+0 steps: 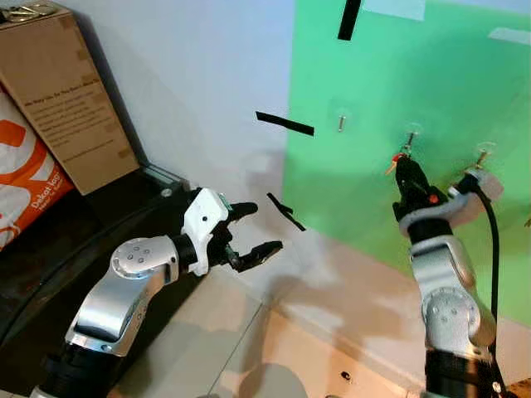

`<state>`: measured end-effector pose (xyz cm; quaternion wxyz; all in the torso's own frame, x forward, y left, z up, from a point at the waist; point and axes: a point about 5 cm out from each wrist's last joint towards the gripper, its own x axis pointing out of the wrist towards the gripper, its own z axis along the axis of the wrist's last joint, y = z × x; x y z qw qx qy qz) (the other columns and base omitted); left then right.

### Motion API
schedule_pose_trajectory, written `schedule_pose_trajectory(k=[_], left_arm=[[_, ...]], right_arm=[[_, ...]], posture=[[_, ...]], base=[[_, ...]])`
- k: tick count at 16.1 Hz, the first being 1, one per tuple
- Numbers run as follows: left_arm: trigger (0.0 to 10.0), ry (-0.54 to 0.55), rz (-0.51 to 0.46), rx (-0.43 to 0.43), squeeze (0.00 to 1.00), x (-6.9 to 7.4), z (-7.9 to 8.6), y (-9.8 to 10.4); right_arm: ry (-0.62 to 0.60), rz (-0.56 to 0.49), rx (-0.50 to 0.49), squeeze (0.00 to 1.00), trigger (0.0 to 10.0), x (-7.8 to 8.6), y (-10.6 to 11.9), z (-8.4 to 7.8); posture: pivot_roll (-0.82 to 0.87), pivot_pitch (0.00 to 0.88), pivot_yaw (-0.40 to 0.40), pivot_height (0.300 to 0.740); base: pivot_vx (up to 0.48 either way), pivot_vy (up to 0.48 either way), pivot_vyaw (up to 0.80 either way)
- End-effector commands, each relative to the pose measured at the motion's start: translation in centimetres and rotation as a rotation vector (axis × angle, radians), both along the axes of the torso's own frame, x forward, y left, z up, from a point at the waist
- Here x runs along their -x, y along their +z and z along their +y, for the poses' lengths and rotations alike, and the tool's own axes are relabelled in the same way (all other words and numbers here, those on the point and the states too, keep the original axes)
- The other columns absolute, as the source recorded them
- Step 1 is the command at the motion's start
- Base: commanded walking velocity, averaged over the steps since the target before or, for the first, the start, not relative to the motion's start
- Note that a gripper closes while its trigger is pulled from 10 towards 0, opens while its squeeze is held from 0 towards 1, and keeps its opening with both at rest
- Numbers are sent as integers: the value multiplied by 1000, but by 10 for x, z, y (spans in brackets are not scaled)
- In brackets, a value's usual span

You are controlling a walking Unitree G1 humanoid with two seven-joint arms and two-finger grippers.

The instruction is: Hang keys on a hook

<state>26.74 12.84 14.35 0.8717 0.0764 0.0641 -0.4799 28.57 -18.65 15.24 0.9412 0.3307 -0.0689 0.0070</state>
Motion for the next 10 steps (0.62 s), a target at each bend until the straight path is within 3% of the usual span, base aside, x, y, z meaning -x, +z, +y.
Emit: schedule_pose_trajectory(k=[1,4,8,10], left_arm=[[10000,14,-10,13,16,-2,2,5],[10000,39,-9,38,16,-3,3,6],[10000,101,-21,79,16,-5,3,6],[10000,165,-24,105,16,-6,6,5]], right_arm=[[0,-1,45,1000,10000,5,-3,0],[-1,-36,91,1000,10000,11,-1,3],[-81,-117,131,1000,10000,20,6,-7],[-60,-102,220,1000,10000,21,7,-5]], posture=[[-53,0,61,740],[-61,0,67,740],[-62,0,45,740],[-82,0,54,740]], base=[[0,0,0],[0,0,0],[0,0,0],[0,0,0]])
